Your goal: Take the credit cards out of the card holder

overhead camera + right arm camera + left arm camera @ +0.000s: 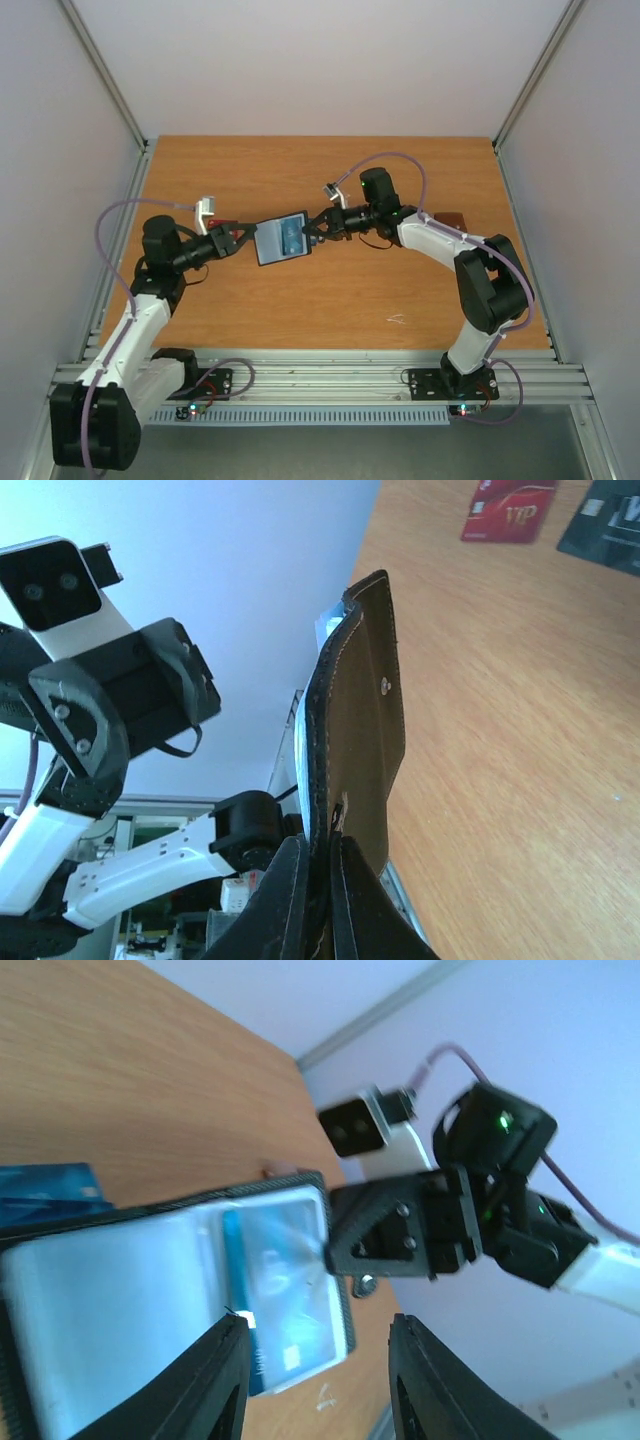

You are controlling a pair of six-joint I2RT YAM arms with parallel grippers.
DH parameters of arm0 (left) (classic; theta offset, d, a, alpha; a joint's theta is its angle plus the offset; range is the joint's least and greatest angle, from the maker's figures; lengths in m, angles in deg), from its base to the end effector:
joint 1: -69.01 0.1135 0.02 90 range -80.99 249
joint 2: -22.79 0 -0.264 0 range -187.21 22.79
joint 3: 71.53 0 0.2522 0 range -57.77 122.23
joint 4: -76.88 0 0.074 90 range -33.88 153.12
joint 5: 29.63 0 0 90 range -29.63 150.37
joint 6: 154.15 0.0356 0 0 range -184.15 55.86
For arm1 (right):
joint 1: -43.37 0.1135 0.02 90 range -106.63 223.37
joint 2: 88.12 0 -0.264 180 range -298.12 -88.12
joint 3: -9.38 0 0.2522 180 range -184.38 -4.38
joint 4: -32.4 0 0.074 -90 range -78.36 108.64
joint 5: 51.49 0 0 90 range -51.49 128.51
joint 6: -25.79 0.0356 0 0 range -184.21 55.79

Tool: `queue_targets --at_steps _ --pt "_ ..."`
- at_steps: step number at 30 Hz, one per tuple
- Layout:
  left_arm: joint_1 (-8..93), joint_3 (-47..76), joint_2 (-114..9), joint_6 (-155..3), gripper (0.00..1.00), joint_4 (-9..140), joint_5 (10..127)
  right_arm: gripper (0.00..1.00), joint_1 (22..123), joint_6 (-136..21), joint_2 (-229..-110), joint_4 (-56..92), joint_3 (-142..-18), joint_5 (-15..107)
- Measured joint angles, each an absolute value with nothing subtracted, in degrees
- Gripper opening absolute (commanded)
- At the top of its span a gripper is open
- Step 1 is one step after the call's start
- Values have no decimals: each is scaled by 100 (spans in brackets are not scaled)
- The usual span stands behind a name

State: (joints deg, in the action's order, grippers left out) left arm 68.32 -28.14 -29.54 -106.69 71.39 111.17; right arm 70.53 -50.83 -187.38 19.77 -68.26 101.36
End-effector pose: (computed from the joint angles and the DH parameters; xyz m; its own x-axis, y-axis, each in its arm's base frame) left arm 0.2009 -0.0300 0.2592 -0.6961 -0.4190 -0.5830 0.3901 0.4610 -0.7971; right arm 0.3161 0.1978 0.2303 -0.6868 -0.2337 -0.6883 -0.7234 0.1278 0.6785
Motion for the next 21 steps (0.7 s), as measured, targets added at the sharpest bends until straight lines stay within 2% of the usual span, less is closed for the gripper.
queue_targets --at_steps 4,11,21 --pt "6425 -2755 -3136 -10479 40 7260 11235 1 7147 -4943 -18738 2241 -6828 10138" --pt "6397 -2755 -3221 -10133 40 7008 10931 1 7167 -4927 -18736 2202 -6828 10114" --pt "6388 -2757 -3221 -9688 40 6508 10553 1 7108 -5448 -18640 -71 -6636 9080"
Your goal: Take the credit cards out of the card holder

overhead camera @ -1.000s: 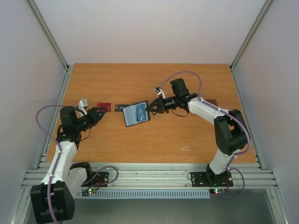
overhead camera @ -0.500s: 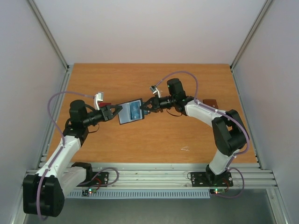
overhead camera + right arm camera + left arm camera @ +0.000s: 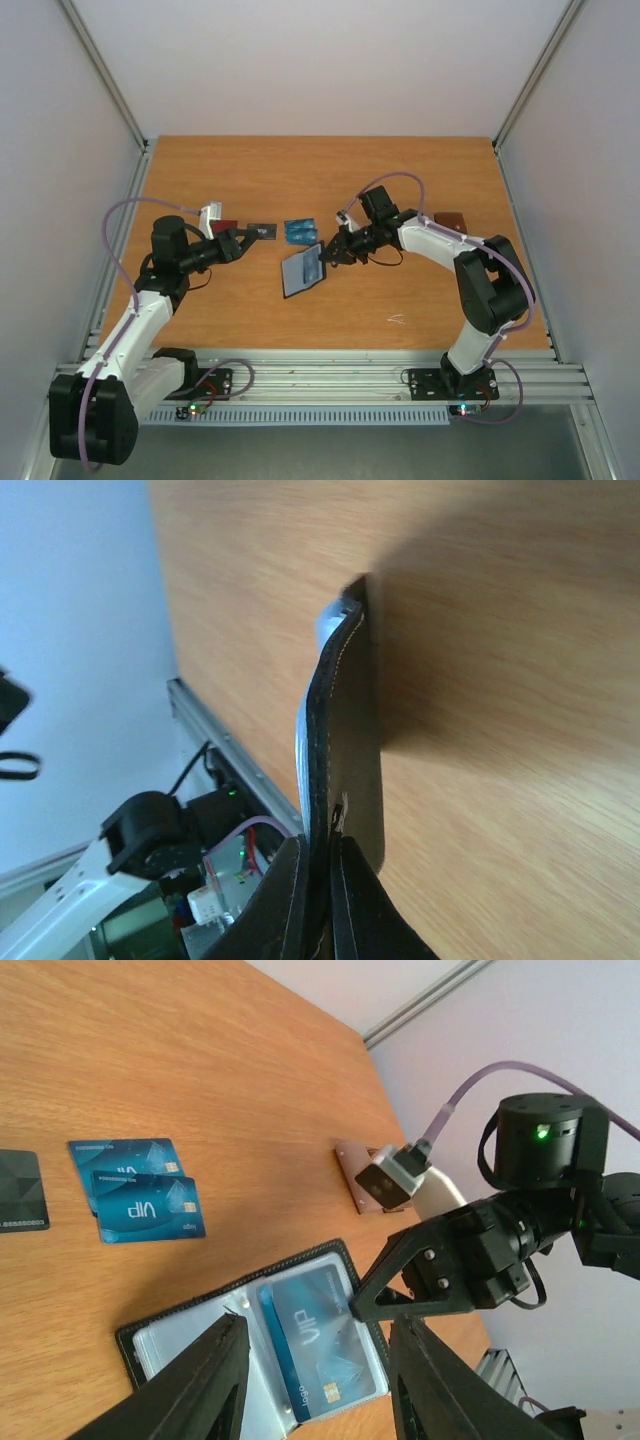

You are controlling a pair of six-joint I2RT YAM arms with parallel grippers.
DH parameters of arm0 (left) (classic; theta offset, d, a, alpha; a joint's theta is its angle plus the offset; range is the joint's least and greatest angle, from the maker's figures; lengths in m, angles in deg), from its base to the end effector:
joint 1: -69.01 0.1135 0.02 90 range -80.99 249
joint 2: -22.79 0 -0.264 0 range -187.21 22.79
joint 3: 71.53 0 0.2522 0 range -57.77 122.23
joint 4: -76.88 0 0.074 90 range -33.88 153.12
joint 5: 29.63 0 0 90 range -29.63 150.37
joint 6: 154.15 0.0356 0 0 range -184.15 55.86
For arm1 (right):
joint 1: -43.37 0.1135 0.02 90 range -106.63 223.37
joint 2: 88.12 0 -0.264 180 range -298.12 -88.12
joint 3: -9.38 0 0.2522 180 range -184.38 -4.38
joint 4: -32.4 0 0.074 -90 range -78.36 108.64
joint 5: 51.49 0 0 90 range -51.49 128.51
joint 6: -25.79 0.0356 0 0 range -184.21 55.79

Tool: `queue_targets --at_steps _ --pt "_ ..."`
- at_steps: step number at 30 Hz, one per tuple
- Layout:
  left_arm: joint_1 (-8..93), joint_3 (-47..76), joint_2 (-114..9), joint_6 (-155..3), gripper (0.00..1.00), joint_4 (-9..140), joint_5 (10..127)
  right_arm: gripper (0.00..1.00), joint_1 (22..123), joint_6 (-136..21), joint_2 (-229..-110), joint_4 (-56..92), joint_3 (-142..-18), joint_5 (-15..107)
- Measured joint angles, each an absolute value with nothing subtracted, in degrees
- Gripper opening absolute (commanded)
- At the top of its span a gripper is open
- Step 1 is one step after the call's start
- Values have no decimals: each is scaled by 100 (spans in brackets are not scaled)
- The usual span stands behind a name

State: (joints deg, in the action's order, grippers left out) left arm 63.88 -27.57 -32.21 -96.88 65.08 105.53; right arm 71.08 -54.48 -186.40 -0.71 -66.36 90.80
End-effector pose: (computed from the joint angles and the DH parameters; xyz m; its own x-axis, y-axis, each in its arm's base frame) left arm 0.2044 -0.0437 0.2430 -0.7112 -0.3189 -0.6265 0.3915 0.5604 -0.7298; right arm 0.2923 0.1854 0.1990 -0.8353 -0.3219 -0.4457 -0.5463 0.3940 0.7391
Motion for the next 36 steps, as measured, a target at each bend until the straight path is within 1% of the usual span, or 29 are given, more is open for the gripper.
queue_targets --at_steps 9,25,32,36 --pt "6388 -2803 -3155 -9556 39 6287 10359 1 6878 -5581 -18878 -1103 -6378 8473" --pt "6388 -2865 -3077 -9406 40 6007 10186 1 6832 -5976 -19228 -1470 -6225 7959" --pt "6388 -2865 -3077 -9406 40 5985 10182 6 6832 -6184 -19271 -1588 -6225 7708" --pt "6388 -2865 -3077 -9406 40 5983 10162 15 6832 -6243 -19271 -1652 -6225 7576"
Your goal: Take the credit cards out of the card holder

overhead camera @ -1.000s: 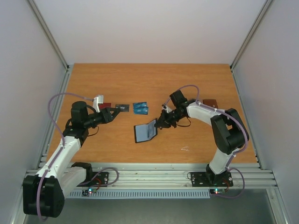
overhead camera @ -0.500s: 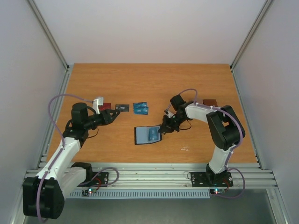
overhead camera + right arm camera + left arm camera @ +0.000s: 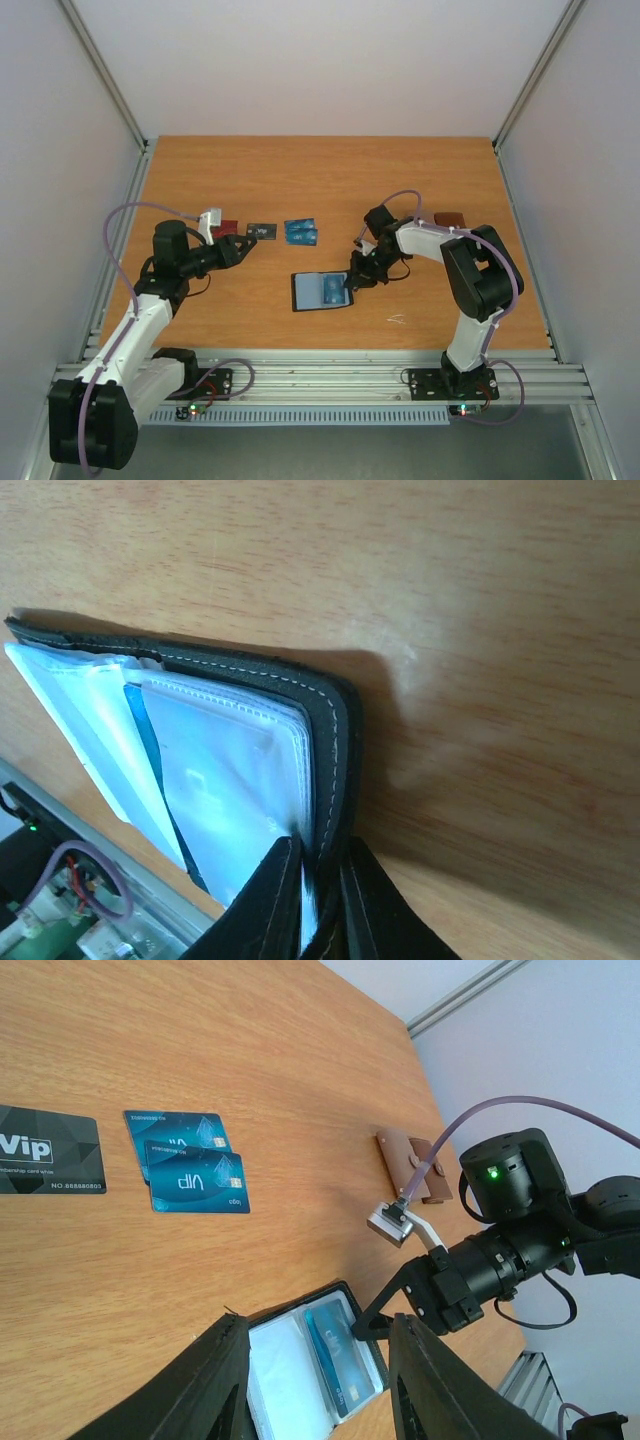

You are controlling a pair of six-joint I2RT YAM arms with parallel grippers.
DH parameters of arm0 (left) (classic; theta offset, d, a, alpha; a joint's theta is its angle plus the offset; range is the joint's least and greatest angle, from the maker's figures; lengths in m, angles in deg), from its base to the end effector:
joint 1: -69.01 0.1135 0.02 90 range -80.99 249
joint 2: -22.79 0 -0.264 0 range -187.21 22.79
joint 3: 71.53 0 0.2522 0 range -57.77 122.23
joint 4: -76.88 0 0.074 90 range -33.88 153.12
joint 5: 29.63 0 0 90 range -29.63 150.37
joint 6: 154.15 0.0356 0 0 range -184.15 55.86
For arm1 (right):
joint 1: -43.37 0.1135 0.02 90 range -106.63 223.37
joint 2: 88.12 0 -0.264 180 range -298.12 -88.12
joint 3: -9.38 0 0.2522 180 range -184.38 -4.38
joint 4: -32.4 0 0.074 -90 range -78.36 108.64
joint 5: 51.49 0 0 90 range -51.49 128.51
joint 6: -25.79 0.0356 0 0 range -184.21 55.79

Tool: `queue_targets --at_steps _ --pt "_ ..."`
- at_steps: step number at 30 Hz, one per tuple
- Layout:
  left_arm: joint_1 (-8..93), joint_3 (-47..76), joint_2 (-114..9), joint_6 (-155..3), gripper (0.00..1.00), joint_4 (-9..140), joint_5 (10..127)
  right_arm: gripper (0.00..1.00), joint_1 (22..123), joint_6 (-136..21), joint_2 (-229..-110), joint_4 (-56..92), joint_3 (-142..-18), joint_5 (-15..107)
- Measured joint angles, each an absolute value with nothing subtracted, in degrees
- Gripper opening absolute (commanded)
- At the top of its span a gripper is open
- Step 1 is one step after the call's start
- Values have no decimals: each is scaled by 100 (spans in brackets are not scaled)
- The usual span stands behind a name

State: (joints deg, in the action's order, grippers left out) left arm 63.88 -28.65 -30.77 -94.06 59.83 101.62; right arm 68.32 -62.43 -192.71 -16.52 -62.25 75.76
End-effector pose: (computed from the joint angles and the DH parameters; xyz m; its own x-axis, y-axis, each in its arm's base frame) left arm 0.1973 -0.0413 0.2323 -0.7251 -0.3113 -0.6143 0.3310 0.6246 -0.7073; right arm 0.2743 0.1514 0.1305 -0.9100 -0.3961 -0.1226 -0.3852 0.6983 0.6033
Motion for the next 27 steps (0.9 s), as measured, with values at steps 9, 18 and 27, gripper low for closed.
queue_targets --at_steps 9,18,27 --pt "6390 -2865 -3077 -9382 43 5961 10138 95 6839 -6549 -19138 -1931 -6330 7259" --pt "6755 -3004 -2906 -9255 68 5592 9504 99 6218 -6975 -17512 -2172 -6562 6182" --pt "7636 -3247 -2478 -8868 99 5332 8016 98 3768 -7345 -15230 -323 -5499 5563"
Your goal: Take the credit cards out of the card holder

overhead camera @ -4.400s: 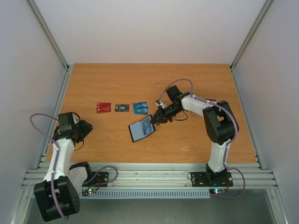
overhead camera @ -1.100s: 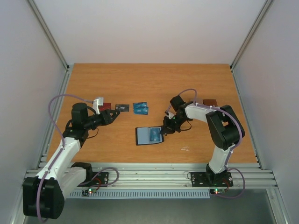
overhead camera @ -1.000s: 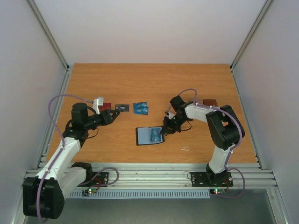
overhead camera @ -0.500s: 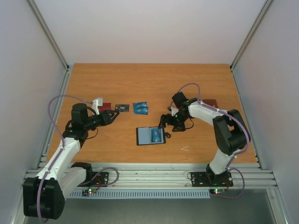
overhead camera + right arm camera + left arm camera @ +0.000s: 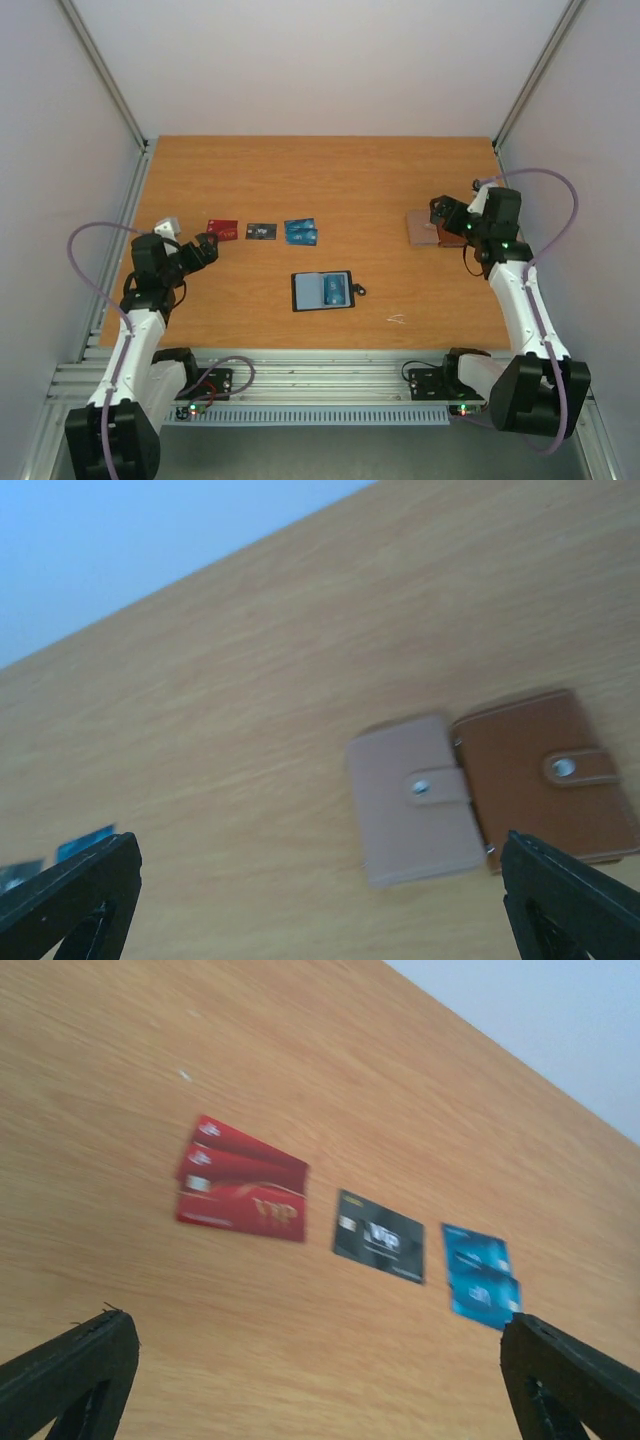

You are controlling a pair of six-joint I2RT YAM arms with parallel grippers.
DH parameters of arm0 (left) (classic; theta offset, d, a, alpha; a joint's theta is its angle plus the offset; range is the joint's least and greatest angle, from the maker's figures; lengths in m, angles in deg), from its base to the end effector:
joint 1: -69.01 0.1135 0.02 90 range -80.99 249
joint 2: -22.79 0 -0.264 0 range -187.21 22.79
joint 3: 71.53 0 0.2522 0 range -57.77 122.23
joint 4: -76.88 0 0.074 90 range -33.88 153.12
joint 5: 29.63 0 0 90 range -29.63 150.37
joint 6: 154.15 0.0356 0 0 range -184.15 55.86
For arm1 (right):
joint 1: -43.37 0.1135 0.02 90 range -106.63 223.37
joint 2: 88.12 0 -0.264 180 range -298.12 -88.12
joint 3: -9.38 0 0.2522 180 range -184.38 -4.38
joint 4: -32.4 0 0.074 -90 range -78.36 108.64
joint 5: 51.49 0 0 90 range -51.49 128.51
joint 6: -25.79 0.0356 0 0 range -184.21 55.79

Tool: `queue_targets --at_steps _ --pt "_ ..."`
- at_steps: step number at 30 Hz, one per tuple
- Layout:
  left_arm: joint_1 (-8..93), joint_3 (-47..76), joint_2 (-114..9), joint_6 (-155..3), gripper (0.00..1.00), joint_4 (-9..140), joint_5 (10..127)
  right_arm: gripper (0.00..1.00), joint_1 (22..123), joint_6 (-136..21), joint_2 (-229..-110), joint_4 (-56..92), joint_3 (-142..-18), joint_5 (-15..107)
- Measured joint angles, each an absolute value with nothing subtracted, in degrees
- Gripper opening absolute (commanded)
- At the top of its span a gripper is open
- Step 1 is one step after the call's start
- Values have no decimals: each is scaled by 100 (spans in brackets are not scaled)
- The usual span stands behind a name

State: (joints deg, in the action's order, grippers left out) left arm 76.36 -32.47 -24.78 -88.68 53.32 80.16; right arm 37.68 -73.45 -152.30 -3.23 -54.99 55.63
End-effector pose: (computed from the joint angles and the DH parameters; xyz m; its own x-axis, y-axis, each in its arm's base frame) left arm 0.1824 0.0114 0.2140 -0.5472 -0.4645 -0.6963 -0.0693 0.8542 -0.5154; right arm 0.2451 -0.0139 0.2893 -0.5464 -0.0998 -0.8316 -0.2347 0.9713 0.0377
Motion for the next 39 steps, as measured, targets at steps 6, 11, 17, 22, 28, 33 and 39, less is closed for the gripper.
queue_targets --at_steps 6,11,17,22,28,33,39 --pt "7800 -3584 -2355 -8461 99 5786 6877 99 3521 -7574 -15092 2090 -3864 5292" --pt "7833 -3970 -2421 -8116 99 6453 6073 99 3517 -7950 -15569 5314 -1976 4785" --pt "7835 -4467 -2884 -7146 99 7738 6357 99 3517 -8147 -16111 6724 -1392 4602" --pt "7835 -4558 -3374 -6875 99 8494 6278 98 3517 -8387 -15906 6621 -1644 4449" --pt "7702 -4486 -4156 -6903 100 9266 5690 98 3517 -8427 -17726 8013 -1668 4661" --pt "7212 -4165 -5035 -6866 99 9791 5308 99 3506 -8453 -18100 8037 -1777 4877" --pt "6541 -3839 -6412 -6542 100 10813 5290 99 3512 -8575 -18028 7592 -2450 5102"
